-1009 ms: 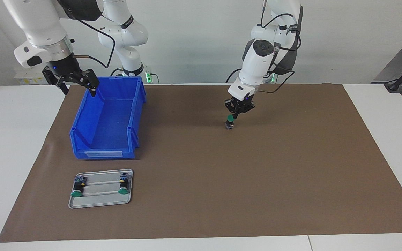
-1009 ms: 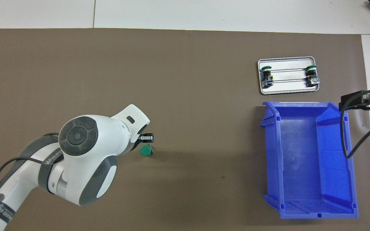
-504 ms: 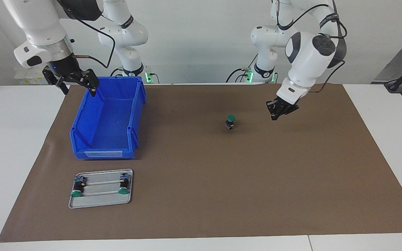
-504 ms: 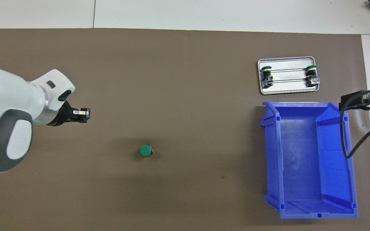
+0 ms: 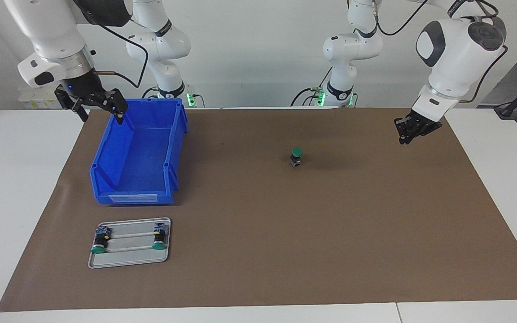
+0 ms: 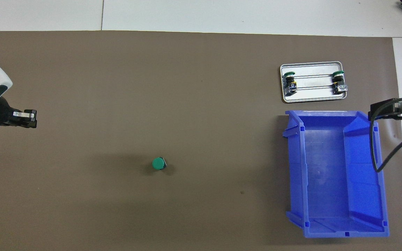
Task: Place and press button with both arms
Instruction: 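Lift the left arm off the green item and withdraw it, then reach the right gripper to the green item and grasp it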
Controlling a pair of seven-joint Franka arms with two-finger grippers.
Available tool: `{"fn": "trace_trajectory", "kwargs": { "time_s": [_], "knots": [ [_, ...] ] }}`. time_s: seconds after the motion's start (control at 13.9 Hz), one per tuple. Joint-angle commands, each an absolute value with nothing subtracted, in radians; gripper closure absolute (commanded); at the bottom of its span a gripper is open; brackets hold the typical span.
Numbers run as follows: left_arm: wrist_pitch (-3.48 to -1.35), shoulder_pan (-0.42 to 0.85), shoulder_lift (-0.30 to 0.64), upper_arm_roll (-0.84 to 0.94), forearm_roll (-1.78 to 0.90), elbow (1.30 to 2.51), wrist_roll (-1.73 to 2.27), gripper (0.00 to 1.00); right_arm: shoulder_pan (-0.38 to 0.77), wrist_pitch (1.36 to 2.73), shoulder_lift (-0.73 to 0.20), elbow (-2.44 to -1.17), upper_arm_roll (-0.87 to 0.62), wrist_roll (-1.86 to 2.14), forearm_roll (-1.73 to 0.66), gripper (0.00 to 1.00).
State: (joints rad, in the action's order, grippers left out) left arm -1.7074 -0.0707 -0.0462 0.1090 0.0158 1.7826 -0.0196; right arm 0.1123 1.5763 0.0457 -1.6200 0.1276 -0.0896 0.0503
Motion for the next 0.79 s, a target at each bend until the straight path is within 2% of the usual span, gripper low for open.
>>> {"fn": "trace_trajectory", "kwargs": {
  "time_s": [0.0,0.29,0.72],
  "knots": [
    [-1.542,-0.069,0.024,0.12,0.054,1.588,-0.02,0.82,0.109,1.565,0.06,-1.629,0.121,-0.095,0.043,0.0],
    [-1.37,-0.052,0.118,0.13,0.1,1.386,-0.02,0.78,0.11,1.565,0.061,-1.629,0.12,-0.092,0.043,0.0],
    [-1.278,-0.02,0.187,0.163,0.107,1.282,-0.096,0.77,0.169,1.595,0.078,-1.66,0.117,-0.055,0.005,0.0]
  ]
}}
